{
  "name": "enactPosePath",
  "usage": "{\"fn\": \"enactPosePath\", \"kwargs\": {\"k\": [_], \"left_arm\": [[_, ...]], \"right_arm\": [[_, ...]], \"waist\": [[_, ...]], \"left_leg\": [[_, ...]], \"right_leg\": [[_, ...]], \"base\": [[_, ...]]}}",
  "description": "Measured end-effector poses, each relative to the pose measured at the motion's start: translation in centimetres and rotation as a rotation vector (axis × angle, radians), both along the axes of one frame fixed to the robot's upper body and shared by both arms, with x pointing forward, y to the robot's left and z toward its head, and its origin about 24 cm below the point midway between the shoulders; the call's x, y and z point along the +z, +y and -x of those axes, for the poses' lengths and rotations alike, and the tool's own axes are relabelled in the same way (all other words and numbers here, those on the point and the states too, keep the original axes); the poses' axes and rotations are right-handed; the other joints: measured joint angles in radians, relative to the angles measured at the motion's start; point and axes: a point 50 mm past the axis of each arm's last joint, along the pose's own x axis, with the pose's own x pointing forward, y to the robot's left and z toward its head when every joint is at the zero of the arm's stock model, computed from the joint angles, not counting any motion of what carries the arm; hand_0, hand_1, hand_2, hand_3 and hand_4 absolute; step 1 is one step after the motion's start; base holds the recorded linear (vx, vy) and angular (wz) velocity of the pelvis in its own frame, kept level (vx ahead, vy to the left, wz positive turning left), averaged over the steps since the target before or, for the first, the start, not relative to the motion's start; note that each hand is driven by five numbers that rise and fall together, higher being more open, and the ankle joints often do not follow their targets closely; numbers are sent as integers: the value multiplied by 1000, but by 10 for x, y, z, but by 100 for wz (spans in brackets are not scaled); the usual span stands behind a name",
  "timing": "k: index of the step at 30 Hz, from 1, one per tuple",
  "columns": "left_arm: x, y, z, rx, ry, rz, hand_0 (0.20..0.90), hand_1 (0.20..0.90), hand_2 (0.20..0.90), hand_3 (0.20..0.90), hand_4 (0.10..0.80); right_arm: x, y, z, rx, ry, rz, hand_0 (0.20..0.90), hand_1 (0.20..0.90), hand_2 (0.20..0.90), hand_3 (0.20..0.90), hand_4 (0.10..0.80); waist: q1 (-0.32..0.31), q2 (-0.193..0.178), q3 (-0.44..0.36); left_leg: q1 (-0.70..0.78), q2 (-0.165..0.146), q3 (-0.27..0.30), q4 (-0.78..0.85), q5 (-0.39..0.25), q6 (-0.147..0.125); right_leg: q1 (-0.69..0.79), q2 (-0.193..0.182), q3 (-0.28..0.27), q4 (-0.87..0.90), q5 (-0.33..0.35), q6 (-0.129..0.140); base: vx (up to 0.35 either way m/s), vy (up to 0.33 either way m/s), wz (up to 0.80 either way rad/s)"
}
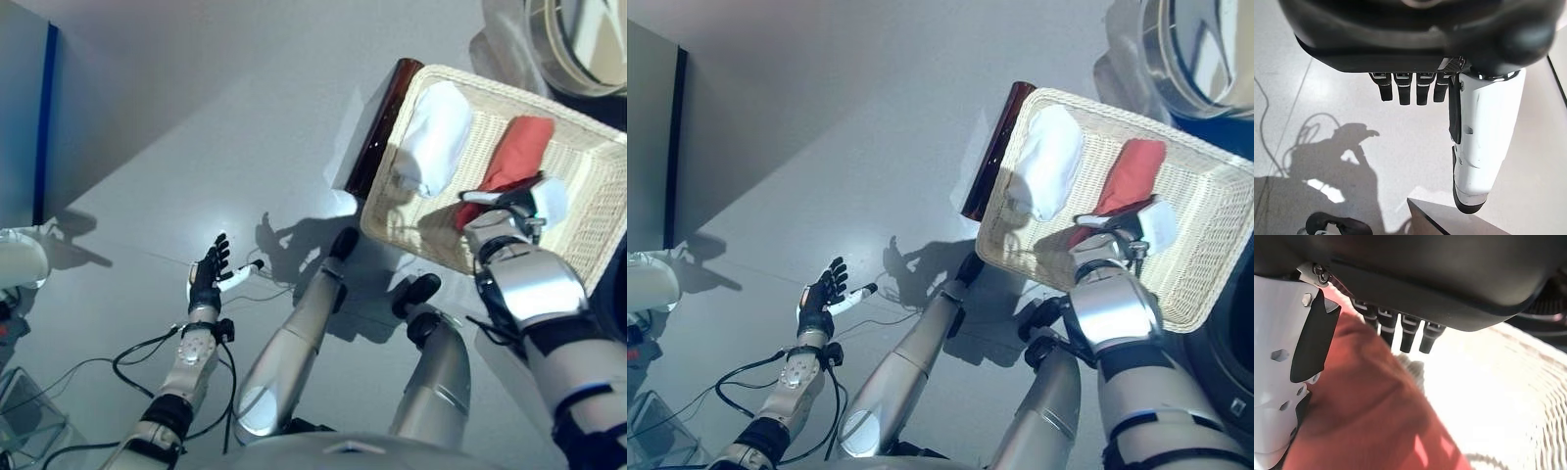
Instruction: Pick up the clothes and place them into the washing machine
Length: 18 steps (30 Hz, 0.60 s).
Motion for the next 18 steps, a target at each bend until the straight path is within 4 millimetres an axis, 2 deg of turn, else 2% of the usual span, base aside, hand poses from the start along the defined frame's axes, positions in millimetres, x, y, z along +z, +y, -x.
{"fn": "enactPosePath", "kwargs": {"k": [1,2,6,9,13,18], "left_arm": [[-1,0,1,-2,2,0,900,900,900,900,800],[-1,0,1,-1,4,0,900,900,900,900,800],[-8,-2,12,-5,35,6,900,900,900,900,800],[-16,-11,21,-30,66,19,900,900,900,900,800],[-18,-20,22,-64,71,22,900,900,900,900,800],[-19,-21,22,-63,79,23,900,900,900,900,800]], "right_arm": [[6,-7,2,-17,-6,15,258,258,258,258,341],[8,-10,3,-28,-9,20,200,200,200,200,300],[16,-19,6,-55,-1,49,200,200,200,200,300],[18,-22,7,-57,2,64,200,200,200,200,300],[17,-22,6,-41,7,49,200,200,200,200,300],[9,-26,11,-41,12,52,200,200,200,200,300]], "waist": [[3,9,-5],[4,15,-9],[6,54,-40],[4,80,-64],[2,91,-78],[1,89,-83]], "left_leg": [[-9,-4,1,3,0,0],[-12,-10,1,3,0,0],[-24,-14,-2,8,3,-3],[-23,-14,0,12,3,-2],[-21,-12,1,8,5,-6],[-2,-9,8,-5,10,-3]], "right_leg": [[-13,-3,5,11,-1,-2],[-22,-9,10,20,-1,-1],[-35,-13,11,28,-5,3],[-35,-11,14,27,-5,3],[-36,-9,16,27,-4,-3],[-27,-8,22,22,-5,-5]], "base": [[12,7,5],[15,10,13],[11,4,3],[17,6,-6],[0,0,0],[0,-5,-1]]}}
